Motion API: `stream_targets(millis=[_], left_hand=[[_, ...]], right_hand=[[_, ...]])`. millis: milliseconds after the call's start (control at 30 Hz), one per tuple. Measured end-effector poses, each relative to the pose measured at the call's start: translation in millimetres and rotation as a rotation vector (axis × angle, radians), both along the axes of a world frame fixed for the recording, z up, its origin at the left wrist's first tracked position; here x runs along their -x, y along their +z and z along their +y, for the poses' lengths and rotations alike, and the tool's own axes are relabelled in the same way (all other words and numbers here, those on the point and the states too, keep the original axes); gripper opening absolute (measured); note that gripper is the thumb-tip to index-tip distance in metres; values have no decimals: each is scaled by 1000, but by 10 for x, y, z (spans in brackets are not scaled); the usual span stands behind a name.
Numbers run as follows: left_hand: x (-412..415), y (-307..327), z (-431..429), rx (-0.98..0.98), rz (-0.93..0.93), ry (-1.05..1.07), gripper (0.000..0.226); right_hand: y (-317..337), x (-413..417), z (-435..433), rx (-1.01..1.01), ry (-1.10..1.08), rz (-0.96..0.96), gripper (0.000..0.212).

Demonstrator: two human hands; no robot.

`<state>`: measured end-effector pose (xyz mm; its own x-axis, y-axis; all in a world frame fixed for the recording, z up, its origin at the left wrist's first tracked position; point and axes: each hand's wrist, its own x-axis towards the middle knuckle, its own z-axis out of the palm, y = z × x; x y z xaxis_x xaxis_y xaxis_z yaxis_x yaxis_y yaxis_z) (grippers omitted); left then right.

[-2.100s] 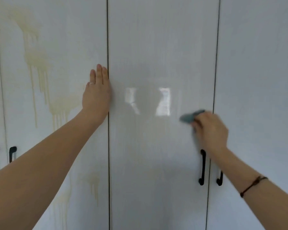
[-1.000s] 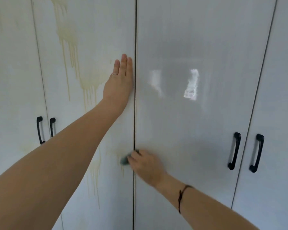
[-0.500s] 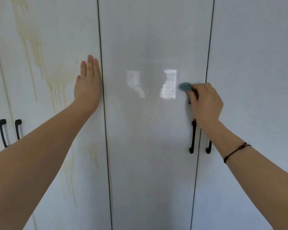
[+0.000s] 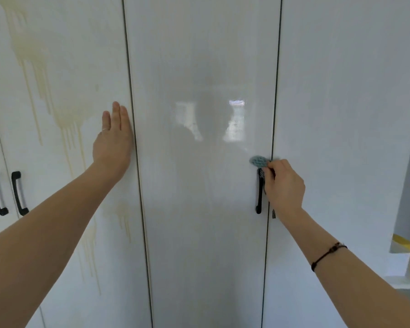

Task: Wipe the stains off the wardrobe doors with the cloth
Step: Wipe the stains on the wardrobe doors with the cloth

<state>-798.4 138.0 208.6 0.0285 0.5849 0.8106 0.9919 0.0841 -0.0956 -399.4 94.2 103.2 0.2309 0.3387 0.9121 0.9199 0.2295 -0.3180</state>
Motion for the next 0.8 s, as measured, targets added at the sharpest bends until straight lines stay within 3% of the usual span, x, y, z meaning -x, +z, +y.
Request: stream_targets(millis=[100,233,367,567,633,700,767,800], left_hand=[[-36,-3,-67,25,1,9,91],[-81,-80,-88,67,5,70,87],[-120,-189,-42,49,5,65,86],[-113,-501,-75,58,18,32,85],[-112,-601,-159,101,39,24,81],[-107,-764,-326,169,66,2,77],[-64,-1008,-551,255,44,-23,75],[-3,-1159,-685,298,17,-14,76]], right_hand=[[189,-64,-143,30,22,-15,16],[703,-6,-139,-103,43,143,22],[852,465,138,-124,106,99,21],[20,1501,518,-249,213,-357,13],[-357,1743,512,-89,302,-529,15],[-841,1936,459,273,366,-706,16],[-1275,2000,332,648,391,-759,24],[-1423,1984,251,700,418,-702,28]])
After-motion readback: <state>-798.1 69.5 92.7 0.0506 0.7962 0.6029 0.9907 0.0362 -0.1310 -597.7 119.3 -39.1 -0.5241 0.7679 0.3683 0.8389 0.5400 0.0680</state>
